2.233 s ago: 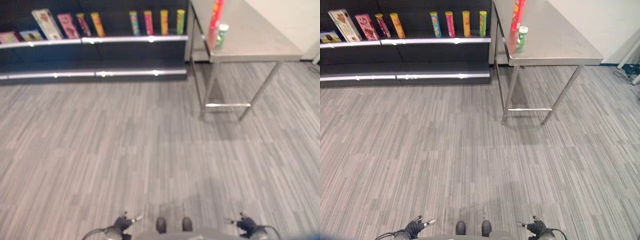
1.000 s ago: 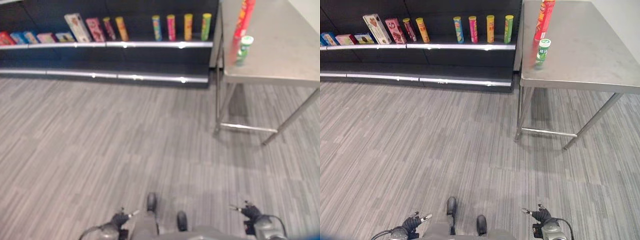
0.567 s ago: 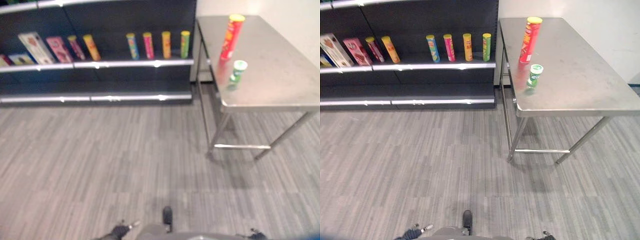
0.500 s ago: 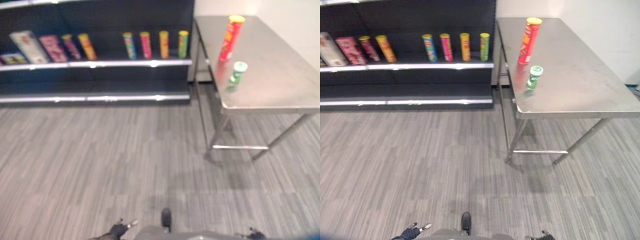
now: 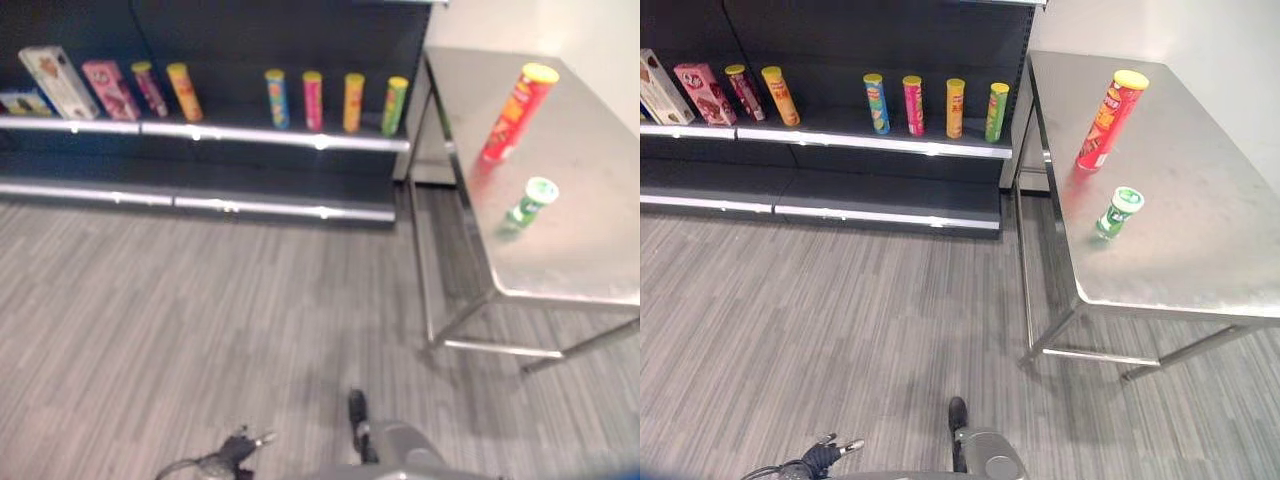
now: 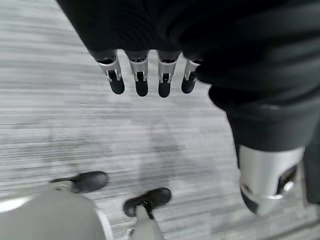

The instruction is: Put the goods on the table back onto the shelves and tidy them up.

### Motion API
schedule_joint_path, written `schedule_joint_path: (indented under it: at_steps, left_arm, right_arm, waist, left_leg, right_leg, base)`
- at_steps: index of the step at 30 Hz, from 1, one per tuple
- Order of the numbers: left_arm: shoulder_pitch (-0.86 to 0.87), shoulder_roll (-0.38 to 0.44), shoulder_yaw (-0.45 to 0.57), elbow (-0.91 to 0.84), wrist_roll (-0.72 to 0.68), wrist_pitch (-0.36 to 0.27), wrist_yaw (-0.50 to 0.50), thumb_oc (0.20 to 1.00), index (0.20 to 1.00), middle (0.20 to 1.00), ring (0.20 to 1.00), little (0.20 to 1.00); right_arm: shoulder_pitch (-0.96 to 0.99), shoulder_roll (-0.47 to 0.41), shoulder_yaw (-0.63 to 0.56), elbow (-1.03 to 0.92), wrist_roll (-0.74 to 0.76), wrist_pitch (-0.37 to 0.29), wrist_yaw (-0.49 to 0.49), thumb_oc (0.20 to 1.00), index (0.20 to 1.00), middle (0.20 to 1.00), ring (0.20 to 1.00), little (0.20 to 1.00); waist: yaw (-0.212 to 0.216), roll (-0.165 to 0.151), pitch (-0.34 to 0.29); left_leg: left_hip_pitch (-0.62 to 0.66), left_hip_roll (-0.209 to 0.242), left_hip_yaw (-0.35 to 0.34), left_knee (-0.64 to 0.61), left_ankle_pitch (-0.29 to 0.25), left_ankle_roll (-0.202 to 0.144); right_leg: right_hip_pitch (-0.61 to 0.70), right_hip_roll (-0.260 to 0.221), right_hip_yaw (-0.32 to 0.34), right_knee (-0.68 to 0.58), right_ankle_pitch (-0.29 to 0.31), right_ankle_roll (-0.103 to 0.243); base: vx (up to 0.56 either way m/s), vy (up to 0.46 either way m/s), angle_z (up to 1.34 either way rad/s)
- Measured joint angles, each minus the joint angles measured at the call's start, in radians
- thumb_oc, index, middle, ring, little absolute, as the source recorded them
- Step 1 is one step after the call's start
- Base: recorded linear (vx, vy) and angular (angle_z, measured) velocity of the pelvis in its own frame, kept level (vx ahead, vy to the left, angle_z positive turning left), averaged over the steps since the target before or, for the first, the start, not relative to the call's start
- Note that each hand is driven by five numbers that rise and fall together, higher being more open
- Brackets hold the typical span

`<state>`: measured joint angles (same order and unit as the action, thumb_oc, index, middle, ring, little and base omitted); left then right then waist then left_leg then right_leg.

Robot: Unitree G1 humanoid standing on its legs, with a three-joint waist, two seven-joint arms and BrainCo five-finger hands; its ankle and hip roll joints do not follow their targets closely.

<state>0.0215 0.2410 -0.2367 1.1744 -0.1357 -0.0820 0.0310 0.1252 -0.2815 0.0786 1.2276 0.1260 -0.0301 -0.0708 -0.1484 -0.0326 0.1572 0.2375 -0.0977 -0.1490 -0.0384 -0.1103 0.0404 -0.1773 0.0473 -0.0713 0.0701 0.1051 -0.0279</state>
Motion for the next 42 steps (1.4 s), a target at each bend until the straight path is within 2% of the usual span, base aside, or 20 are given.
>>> schedule_joint_path:
  at_steps: [1, 2, 4, 6, 8, 9, 10, 12, 14, 15, 16, 19, 20, 23, 25, 28, 32, 35, 37, 42]
  left_arm:
    - [-0.012, 0.001, 0.003, 0.0, 0.0, 0.0, 0.0, 1.0, 1.0, 1.0, 1.0, 1.0]
    - [-0.019, -0.001, 0.003, -0.006, 0.0, -0.004, 0.0, 1.0, 1.0, 1.0, 1.0, 1.0]
    - [-0.015, -0.01, 0.006, -0.022, -0.001, -0.007, 0.0, 1.0, 1.0, 1.0, 1.0, 1.0]
    - [-0.017, -0.013, 0.034, -0.024, -0.001, -0.007, 0.002, 1.0, 1.0, 1.0, 1.0, 1.0]
    - [-0.018, -0.014, 0.044, -0.025, -0.002, -0.007, 0.004, 1.0, 1.0, 1.0, 1.0, 1.0]
    - [-0.022, -0.013, 0.051, -0.023, -0.002, -0.007, 0.005, 1.0, 1.0, 1.0, 1.0, 1.0]
    - [-0.029, -0.007, 0.05, -0.026, -0.003, -0.008, 0.005, 1.0, 1.0, 1.0, 1.0, 1.0]
    - [-0.037, -0.001, 0.049, -0.026, -0.003, -0.008, 0.007, 1.0, 1.0, 1.0, 1.0, 1.0]
    - [-0.034, -0.008, 0.043, -0.032, -0.004, -0.011, 0.008, 1.0, 1.0, 1.0, 1.0, 1.0]
    - [-0.037, -0.009, 0.044, -0.032, -0.013, -0.014, 0.012, 1.0, 1.0, 1.0, 1.0, 1.0]
    - [-0.033, -0.012, 0.043, -0.025, -0.013, -0.012, 0.013, 1.0, 1.0, 1.0, 1.0, 1.0]
    - [-0.024, -0.023, 0.043, -0.017, -0.014, -0.014, 0.013, 1.0, 1.0, 1.0, 1.0, 1.0]
    - [-0.017, -0.032, 0.042, -0.019, -0.014, -0.016, 0.014, 1.0, 1.0, 1.0, 1.0, 1.0]
    - [-0.014, -0.025, 0.049, -0.017, -0.019, -0.017, 0.019, 1.0, 1.0, 1.0, 1.0, 1.0]
    - [-0.021, -0.009, 0.053, -0.019, -0.026, -0.018, 0.024, 1.0, 1.0, 1.0, 1.0, 1.0]
    - [-0.029, 0.033, 0.091, -0.025, -0.042, -0.025, 0.034, 1.0, 1.0, 1.0, 1.0, 1.0]
    - [-0.034, 0.074, 0.127, -0.032, -0.041, -0.027, 0.045, 1.0, 1.0, 1.0, 1.0, 1.0]
    - [-0.013, 0.05, 0.126, -0.05, -0.04, -0.029, 0.044, 1.0, 1.0, 1.0, 1.0, 1.0]
    - [0.013, 0.029, 0.124, -0.077, -0.04, -0.032, 0.043, 1.0, 1.0, 1.0, 1.0, 1.0]
    - [0.048, -0.029, 0.118, -0.119, -0.04, -0.041, 0.011, 1.0, 1.0, 1.0, 1.0, 1.0]
  right_arm:
    - [-0.011, 0.004, -0.02, 0.007, 0.004, 0.003, 0.0, 1.0, 1.0, 1.0, 1.0, 1.0]
    - [-0.015, -0.006, -0.018, 0.015, 0.011, -0.006, 0.0, 1.0, 1.0, 1.0, 1.0, 1.0]
    - [-0.038, -0.037, -0.01, 0.011, 0.012, -0.002, -0.002, 1.0, 1.0, 1.0, 1.0, 1.0]
    - [-0.063, -0.044, -0.007, 0.009, 0.012, -0.002, -0.002, 1.0, 1.0, 1.0, 1.0, 1.0]
    - [-0.076, -0.041, -0.004, 0.003, 0.013, -0.002, -0.003, 1.0, 1.0, 1.0, 1.0, 1.0]
    - [-0.074, -0.037, 0.008, -0.006, 0.014, 0.003, -0.003, 1.0, 1.0, 1.0, 1.0, 1.0]
    - [-0.078, -0.037, 0.023, -0.011, 0.014, 0.004, -0.003, 1.0, 1.0, 1.0, 1.0, 1.0]
    - [-0.086, -0.039, 0.031, -0.015, 0.014, 0.003, -0.005, 1.0, 1.0, 1.0, 1.0, 1.0]
    - [-0.094, -0.05, 0.029, -0.018, 0.013, 0.002, -0.007, 1.0, 1.0, 1.0, 1.0, 1.0]
    - [-0.112, -0.059, 0.029, -0.014, 0.013, 0.001, -0.008, 1.0, 1.0, 1.0, 1.0, 1.0]
    - [-0.123, -0.067, 0.028, -0.011, 0.013, 0.001, -0.01, 1.0, 1.0, 1.0, 1.0, 1.0]
    - [-0.115, -0.078, -0.003, -0.011, 0.016, -0.001, -0.012, 1.0, 1.0, 1.0, 1.0, 1.0]
    - [-0.109, -0.087, -0.019, -0.011, 0.035, -0.001, -0.013, 1.0, 1.0, 1.0, 1.0, 1.0]
    - [-0.109, -0.068, -0.079, -0.019, 0.086, -0.001, -0.013, 1.0, 1.0, 1.0, 1.0, 1.0]
    - [-0.1, -0.07, -0.155, -0.024, 0.126, -0.001, -0.02, 1.0, 1.0, 1.0, 1.0, 1.0]
    - [-0.078, -0.08, -0.27, -0.08, 0.204, -0.005, -0.04, 1.0, 1.0, 1.0, 1.0, 1.0]
    - [-0.004, -0.139, -0.4, -0.271, 0.225, -0.011, -0.11, 1.0, 1.0, 1.0, 1.0, 1.0]
    - [0.118, -0.233, -0.53, -0.598, 0.171, -0.025, -0.177, 1.0, 1.0, 1.0, 1.0, 1.0]
    - [0.132, -0.298, -0.571, -0.689, 0.137, -0.038, -0.195, 1.0, 1.0, 1.0, 1.0, 1.0]
    - [0.064, -0.621, -0.607, -0.898, 0.046, -0.078, -0.165, 1.0, 1.0, 1.0, 1.0, 1.0]
  waist:
    - [-0.003, -0.005, 0.006]
    - [-0.008, -0.022, 0.002]
    - [0.013, -0.003, 0.006]
    - [0.023, -0.009, 0.009]
    - [0.03, -0.015, 0.009]
    - [0.033, -0.025, 0.014]
    - [0.033, -0.032, 0.017]
    - [0.033, -0.034, 0.018]
    - [0.05, -0.025, 0.024]
    - [0.067, -0.01, 0.023]
    - [0.077, 0.014, 0.02]
    - [0.063, 0.061, 0.011]
    - [0.049, 0.109, 0.001]
    - [0.047, 0.088, 0.011]
    - [0.027, 0.076, 0.014]
    - [0.015, 0.055, 0.031]
    - [-0.024, 0.038, 0.04]
    - [-0.078, 0.062, 0.043]
    - [-0.093, 0.068, 0.042]
    - [-0.112, 0.086, 0.017]
  left_leg:
    - [-0.035, -0.012, 0.034, 0.092, -0.025, -0.039]
    - [-0.128, -0.031, 0.106, 0.327, -0.049, -0.094]
    - [-0.227, -0.029, 0.106, 0.595, -0.046, -0.128]
    - [-0.321, -0.004, 0.12, 0.745, -0.044, -0.13]
    - [-0.368, 0.059, 0.156, 0.685, -0.044, -0.118]
    - [-0.379, 0.097, 0.182, 0.574, -0.038, -0.107]
    - [-0.383, 0.128, 0.188, 0.472, -0.026, -0.111]
    - [-0.353, 0.188, 0.209, 0.09, 0.068, -0.13]
    - [-0.355, 0.202, 0.148, -0.004, 0.129, -0.151]
    - [-0.353, 0.209, 0.103, -0.038, 0.158, -0.167]
    - [-0.341, 0.213, 0.074, -0.055, 0.176, -0.165]
    - [-0.305, 0.199, 0.093, -0.056, 0.195, -0.149]
    - [-0.286, 0.211, 0.113, -0.051, 0.24, -0.123]
    - [-0.269, 0.17, 0.216, -0.056, 0.225, -0.067]
    - [-0.266, 0.13, 0.245, -0.051, 0.214, -0.044]
    - [-0.242, 0.104, 0.305, -0.052, 0.193, -0.013]
    - [-0.236, 0.092, 0.323, -0.051, 0.183, -0.002]
    - [-0.241, 0.096, 0.295, -0.057, 0.189, -0.012]
    - [-0.24, 0.104, 0.297, -0.057, 0.189, -0.02]
    - [-0.238, 0.123, 0.258, -0.057, 0.201, -0.044]
  right_leg:
    - [0.023, -0.006, 0.004, -0.02, -0.006, -0.007]
    - [0.085, -0.03, 0.021, -0.086, 0.03, -0.026]
    - [0.15, -0.007, 0.079, -0.122, 0.003, -0.067]
    - [0.195, -0.003, 0.127, -0.158, 0.008, -0.085]
    - [0.217, -0.004, 0.16, -0.159, -0.005, -0.099]
    - [0.234, -0.008, 0.174, -0.159, -0.013, -0.103]
    - [0.246, -0.011, 0.178, -0.159, -0.016, -0.083]
    - [0.261, -0.012, 0.195, -0.158, -0.04, -0.059]
    - [0.274, -0.005, 0.229, -0.158, -0.031, -0.06]
    - [0.273, 0.005, 0.266, -0.159, -0.056, -0.024]
    - [0.281, 0.015, 0.291, -0.159, -0.054, -0.028]
    - [0.302, 0.018, 0.333, -0.158, -0.082, -0.007]
    - [0.301, 0.028, 0.345, -0.154, -0.1, 0.01]
    - [0.243, -0.023, 0.389, -0.064, -0.167, 0.063]
    - [0.227, -0.07, 0.387, -0.037, -0.193, 0.1]
    - [0.18, -0.096, 0.391, 0.046, -0.233, 0.153]
    - [0.174, -0.115, 0.376, 0.003, -0.225, 0.177]
    - [0.228, -0.128, 0.358, -0.103, -0.165, 0.166]
    - [0.237, -0.123, 0.356, -0.116, -0.156, 0.157]
    - [0.281, -0.104, 0.305, -0.157, -0.135, 0.142]
  base:
    - [0.22, -0.001, 0.0]
    - [0.22, -0.015, -0.28]
    - [0.2, 0.0, -0.66]
    - [0.26, 0.04, -0.79]
    - [0.22, 0.079, -0.6]
    - [0.23, 0.15, -0.38]
    - [0.33, 0.239, -0.31]
    - [0.29, 0.234, -0.22]
    - [0.24, 0.189, -0.55]
    - [0.21, 0.237, -1.01]
    - [0.2, 0.287, -0.96]
    - [0.13, 0.292, -0.48]
    - [0.1, 0.308, -0.48]
    - [0.09, 0.313, -0.7]
    - [0.03, 0.17, -0.43]
    - [0.04, 0.084, -0.49]
    - [0.06, 0.034, -0.21]
    - [0.09, -0.041, 0.21]
    - [0.1, -0.118, 0.03]
    - [0.04, -0.152, 0.21]
